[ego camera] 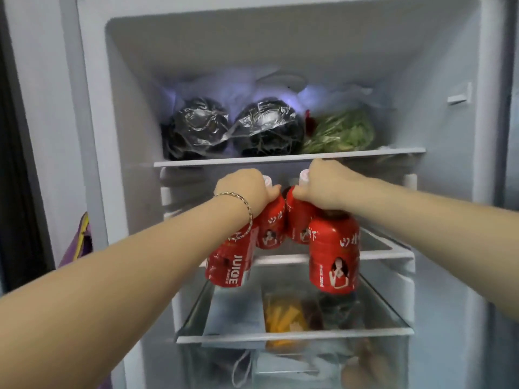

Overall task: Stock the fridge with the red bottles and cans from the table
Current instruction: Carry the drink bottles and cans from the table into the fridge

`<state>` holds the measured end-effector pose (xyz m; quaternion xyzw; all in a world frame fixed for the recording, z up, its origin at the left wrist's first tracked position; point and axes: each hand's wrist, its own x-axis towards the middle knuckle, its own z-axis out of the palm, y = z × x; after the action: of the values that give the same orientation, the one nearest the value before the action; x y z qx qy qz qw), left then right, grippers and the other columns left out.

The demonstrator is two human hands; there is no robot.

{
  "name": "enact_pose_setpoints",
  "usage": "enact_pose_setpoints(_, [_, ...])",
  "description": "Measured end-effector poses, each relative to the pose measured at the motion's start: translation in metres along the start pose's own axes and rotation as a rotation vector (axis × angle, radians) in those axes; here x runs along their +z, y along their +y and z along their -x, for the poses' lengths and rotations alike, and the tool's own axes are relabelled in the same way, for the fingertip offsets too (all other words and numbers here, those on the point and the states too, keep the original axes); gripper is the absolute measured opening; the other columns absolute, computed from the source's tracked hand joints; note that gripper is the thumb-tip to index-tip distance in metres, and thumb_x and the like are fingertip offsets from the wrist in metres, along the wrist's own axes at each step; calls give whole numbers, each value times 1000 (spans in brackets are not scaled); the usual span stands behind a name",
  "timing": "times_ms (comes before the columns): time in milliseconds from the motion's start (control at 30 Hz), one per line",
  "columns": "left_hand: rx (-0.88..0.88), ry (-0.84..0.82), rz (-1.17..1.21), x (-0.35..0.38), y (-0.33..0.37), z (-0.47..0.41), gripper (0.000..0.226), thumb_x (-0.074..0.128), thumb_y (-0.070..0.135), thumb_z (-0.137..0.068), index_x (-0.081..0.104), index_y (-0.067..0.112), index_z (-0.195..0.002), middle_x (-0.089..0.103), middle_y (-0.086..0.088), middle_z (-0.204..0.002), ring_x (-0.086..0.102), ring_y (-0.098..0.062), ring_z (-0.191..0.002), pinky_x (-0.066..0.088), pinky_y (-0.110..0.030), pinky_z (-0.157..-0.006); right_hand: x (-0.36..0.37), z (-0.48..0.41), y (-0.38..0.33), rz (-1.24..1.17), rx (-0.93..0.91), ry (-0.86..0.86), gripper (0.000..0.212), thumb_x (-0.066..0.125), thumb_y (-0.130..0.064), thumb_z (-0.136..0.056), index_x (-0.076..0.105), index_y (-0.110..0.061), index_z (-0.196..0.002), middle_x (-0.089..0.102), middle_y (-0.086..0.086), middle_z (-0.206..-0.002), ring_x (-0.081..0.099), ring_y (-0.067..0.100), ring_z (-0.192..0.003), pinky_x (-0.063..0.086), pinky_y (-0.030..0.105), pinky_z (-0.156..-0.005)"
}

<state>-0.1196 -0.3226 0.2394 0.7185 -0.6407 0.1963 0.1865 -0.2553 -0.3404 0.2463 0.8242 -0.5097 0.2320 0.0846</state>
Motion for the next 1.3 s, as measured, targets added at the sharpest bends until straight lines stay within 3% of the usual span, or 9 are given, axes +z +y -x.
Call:
enact_pose_setpoints(67, [-12, -35, 0, 9, 2, -9, 43, 38, 46, -96, 61, 12, -110, 58, -12, -118, 53, -32, -111, 43, -39, -88, 9, -7, 7, -39, 14, -4, 32, 51, -32, -91, 50, -14, -65, 51, 9, -76, 56, 34, -99, 32, 29, -68])
enact_pose_setpoints(200, [-48, -73, 25, 25, -1, -29, 46, 37, 45, -96, 60, 9, -111, 59, -14, -113, 55, -31, -108, 44, -37, -83, 26, -23, 26, -127, 86, 13, 35, 50, -34, -93, 60, -1, -100, 60, 21, -113, 55, 35, -106, 34, 29, -71])
enact_pose_setpoints(367, [-112, -106, 180, 34, -6, -49, 49, 45, 43, -95, 57, 2, -117, 60, -16, -119, 57, -31, -110, 43, -33, -84, 43, -45, 29, -154, 115, 30, 41, 51, -39, -93, 59, -1, -105, 61, 20, -115, 57, 35, -107, 37, 29, -72])
enact_pose_setpoints(533, [-85, -121, 180, 41, -6, -49, 58, 46, 61, -86, 61, 8, -104, 58, -13, -91, 60, -29, -97, 43, -32, -74, 55, -42, 25, -230, 167, 38, 44, 64, -51, -82, 47, -12, -73, 65, 14, -99, 62, 31, -97, 40, 29, -68])
enact_pose_setpoints(667, [-71, 10, 290, 45, -14, -27, 54, 56, 61, -81, 46, 9, -68, 53, -5, -67, 57, -26, -74, 42, -30, -64, 55, -14, 29, -268, 154, 184, 59, 68, -47, -79, 47, -9, -119, 59, 14, -119, 57, 31, -109, 48, 35, -85])
enact_pose_setpoints(833, [81, 312, 306, 34, -12, -5, 26, 53, 29, -87, 44, 15, -66, 56, -7, -76, 58, -33, -85, 42, -32, -71, 40, 6, 29, -139, 21, 329, 28, 63, -30, -82, 62, -18, -107, 65, 9, -109, 59, 30, -103, 49, 38, -87])
enact_pose_setpoints(1033, [195, 604, 318, 10, -2, -7, 36, 46, 25, -92, 30, 18, -60, 38, 3, -57, 45, -30, -68, 30, -31, -62, 9, -3, 31, -213, -88, 644, 14, 56, -21, -89, 61, -14, -101, 55, 3, -74, 59, 29, -87, 43, 32, -73])
enact_pose_setpoints(1200, [297, 688, 219, 37, -1, -15, 24, 50, 19, -88, 41, 13, -67, 54, -14, -54, 55, -38, -53, 31, -31, -51, 28, -14, 26, -175, -219, 914, 9, 55, -12, -87, 60, -7, -91, 57, 9, -64, 59, 36, -67, 42, 36, -60])
enact_pose_setpoints(1300, [283, 795, 218, 50, -9, -23, 28, 45, 24, -81, 46, 9, -57, 45, -6, -40, 46, -29, -36, 27, -22, -45, 50, -18, 31, -186, -220, 973, 8, 57, -13, -82, 60, -6, -83, 55, 3, -59, 60, 36, -56, 48, 38, -53])
